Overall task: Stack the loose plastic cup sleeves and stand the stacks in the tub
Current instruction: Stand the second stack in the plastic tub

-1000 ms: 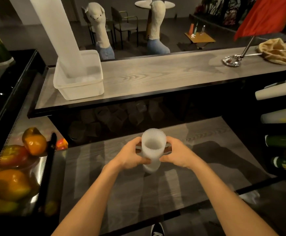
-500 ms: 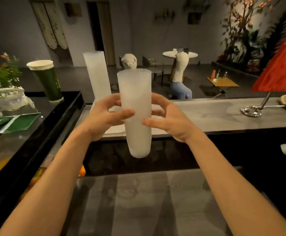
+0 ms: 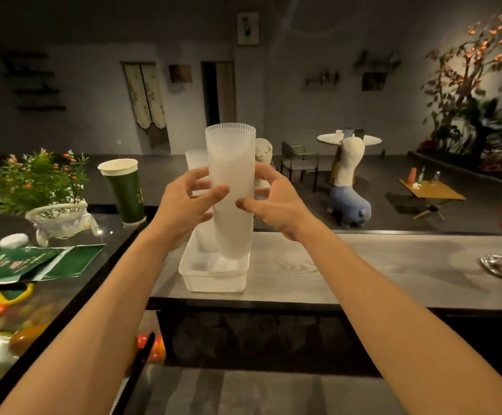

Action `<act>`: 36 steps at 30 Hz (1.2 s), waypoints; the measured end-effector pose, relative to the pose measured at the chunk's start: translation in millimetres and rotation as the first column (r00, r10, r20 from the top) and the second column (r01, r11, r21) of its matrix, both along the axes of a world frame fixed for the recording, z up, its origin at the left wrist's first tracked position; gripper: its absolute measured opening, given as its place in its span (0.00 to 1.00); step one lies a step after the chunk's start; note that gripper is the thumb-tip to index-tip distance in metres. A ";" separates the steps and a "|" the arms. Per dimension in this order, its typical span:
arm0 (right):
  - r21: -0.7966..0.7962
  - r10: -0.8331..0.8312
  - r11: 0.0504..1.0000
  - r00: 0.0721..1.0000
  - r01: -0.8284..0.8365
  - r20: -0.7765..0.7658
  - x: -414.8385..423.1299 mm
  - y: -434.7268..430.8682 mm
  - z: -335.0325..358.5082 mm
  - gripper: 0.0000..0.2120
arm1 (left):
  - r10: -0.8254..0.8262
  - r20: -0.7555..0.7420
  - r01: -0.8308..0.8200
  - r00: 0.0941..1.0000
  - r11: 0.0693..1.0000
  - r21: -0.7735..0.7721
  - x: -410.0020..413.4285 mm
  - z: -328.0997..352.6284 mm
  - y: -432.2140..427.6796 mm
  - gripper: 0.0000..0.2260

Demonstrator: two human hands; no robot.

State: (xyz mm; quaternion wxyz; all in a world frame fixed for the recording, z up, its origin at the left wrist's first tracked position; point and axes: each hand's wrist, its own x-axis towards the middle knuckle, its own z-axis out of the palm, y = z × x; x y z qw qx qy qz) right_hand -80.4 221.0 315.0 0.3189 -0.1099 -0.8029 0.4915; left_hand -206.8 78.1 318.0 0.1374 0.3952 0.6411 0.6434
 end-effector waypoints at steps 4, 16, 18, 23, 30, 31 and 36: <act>0.018 -0.005 1.000 0.998 0.004 0.060 -24.7 15.9 -19.2 0.34 | 0.030 0.047 -0.030 0.998 1.000 -0.001 -14.4 -23.4 20.1 0.14; 0.089 -0.030 0.996 0.998 0.025 0.055 -71.0 37.4 -20.1 0.32 | 0.112 0.064 -0.115 0.992 0.992 0.048 -45.4 -29.4 44.4 0.14; 0.074 -0.025 0.997 0.998 0.021 0.057 -73.6 38.6 -17.4 0.32 | 0.124 0.062 -0.127 0.990 0.990 0.057 -48.3 -28.1 45.5 0.15; 0.028 -0.030 0.999 0.997 0.028 0.071 -77.3 40.4 -31.3 0.31 | 0.111 0.047 -0.111 0.993 0.994 0.007 -54.9 -41.1 46.5 0.17; -0.043 -0.052 0.997 0.990 0.059 0.134 -78.9 45.3 -68.7 0.29 | 0.083 0.036 -0.082 0.996 0.996 -0.028 -54.4 -75.1 52.9 0.14; -0.046 -0.055 0.997 0.990 0.061 0.130 -80.4 46.1 -69.5 0.29 | 0.090 0.041 -0.089 0.995 0.996 -0.022 -55.1 -76.5 54.2 0.15; -0.030 -0.060 0.997 0.990 0.064 0.128 -81.9 48.1 -73.6 0.29 | 0.127 0.009 -0.126 0.992 0.991 -0.047 -62.3 -86.9 57.7 0.21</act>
